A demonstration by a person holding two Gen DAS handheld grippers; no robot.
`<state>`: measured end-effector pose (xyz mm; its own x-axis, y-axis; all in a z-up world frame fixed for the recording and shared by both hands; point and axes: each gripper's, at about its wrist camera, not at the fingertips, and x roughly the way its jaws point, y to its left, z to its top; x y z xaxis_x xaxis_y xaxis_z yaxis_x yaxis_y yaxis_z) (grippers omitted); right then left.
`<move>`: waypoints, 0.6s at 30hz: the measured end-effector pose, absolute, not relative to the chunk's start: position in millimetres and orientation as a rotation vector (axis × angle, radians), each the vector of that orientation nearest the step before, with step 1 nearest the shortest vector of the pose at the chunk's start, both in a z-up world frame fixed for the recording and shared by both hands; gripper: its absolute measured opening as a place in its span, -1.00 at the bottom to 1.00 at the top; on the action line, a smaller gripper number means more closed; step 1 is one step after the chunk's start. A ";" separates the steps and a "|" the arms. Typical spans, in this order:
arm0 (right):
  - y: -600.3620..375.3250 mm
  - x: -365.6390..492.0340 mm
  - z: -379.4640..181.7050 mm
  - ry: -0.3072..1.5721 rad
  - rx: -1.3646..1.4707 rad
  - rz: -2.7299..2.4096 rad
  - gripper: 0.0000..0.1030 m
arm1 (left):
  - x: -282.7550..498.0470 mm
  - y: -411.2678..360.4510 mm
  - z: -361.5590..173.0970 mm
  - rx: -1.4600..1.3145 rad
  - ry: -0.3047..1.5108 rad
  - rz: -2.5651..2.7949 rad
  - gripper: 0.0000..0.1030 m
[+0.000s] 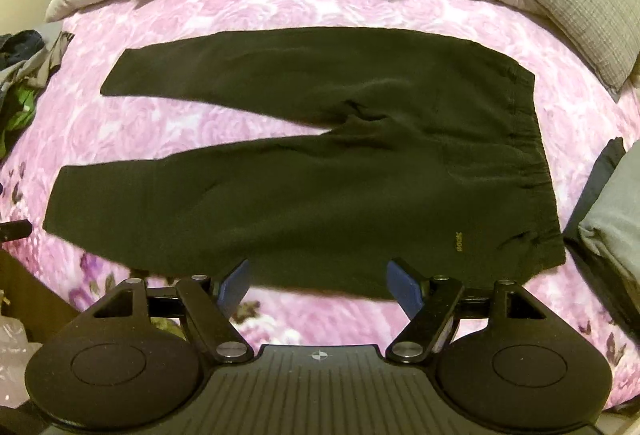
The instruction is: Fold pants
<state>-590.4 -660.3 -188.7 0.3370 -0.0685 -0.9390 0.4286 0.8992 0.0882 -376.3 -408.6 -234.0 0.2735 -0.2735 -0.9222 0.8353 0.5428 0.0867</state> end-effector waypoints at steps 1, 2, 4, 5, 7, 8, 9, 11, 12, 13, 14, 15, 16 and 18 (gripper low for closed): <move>-660.4 -593.6 -188.9 1.188 0.348 -0.331 0.40 | -378.2 -407.2 -233.7 0.645 1.043 -0.820 0.98; -659.6 -595.1 -188.7 1.187 0.349 -0.331 0.40 | -379.2 -405.8 -233.7 0.640 1.047 -0.819 0.98; -658.2 -597.6 -188.5 1.189 0.349 -0.332 0.40 | -381.4 -403.2 -233.3 0.634 1.044 -0.820 0.98; -657.2 -598.4 -188.4 1.190 0.345 -0.332 0.40 | -380.7 -402.2 -233.3 0.631 1.041 -0.824 0.98; -655.0 -599.1 -188.7 1.190 0.342 -0.330 0.40 | -379.0 -400.2 -234.5 0.632 1.039 -0.826 0.98; -654.0 -599.8 -188.5 1.193 0.345 -0.337 0.40 | -377.3 -399.2 -234.8 0.634 1.037 -0.828 0.98; -653.3 -599.9 -188.2 1.195 0.349 -0.338 0.40 | -376.1 -398.1 -235.0 0.634 1.030 -0.831 0.98; -649.6 -598.3 -189.2 1.202 0.342 -0.326 0.40 | -374.1 -397.0 -235.0 0.642 1.017 -0.832 0.98; -648.0 -597.5 -190.4 1.207 0.333 -0.326 0.40 | -372.8 -396.3 -234.7 0.645 1.010 -0.840 0.98; -646.4 -596.4 -191.4 1.213 0.330 -0.328 0.40 | -371.8 -395.4 -234.3 0.646 1.001 -0.855 0.98; -646.1 -595.9 -192.3 1.215 0.333 -0.330 0.40 | -370.3 -394.1 -234.1 0.652 0.991 -0.871 0.98; -646.0 -595.2 -192.7 1.216 0.336 -0.333 0.40 | -369.4 -393.6 -234.0 0.663 0.978 -0.883 0.98; -645.0 -594.0 -192.8 1.218 0.335 -0.337 0.40 | -367.5 -393.6 -234.9 0.677 0.975 -0.889 0.98; -642.7 -591.0 -193.2 1.224 0.330 -0.341 0.40 | -362.7 -393.7 -236.6 0.683 0.984 -0.898 0.98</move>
<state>-591.0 -642.7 -193.2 0.3025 -0.0770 -0.9500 0.4259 0.9026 0.0625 -362.7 -393.7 -236.6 0.2666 -0.3202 -0.9090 0.8758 0.4742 0.0899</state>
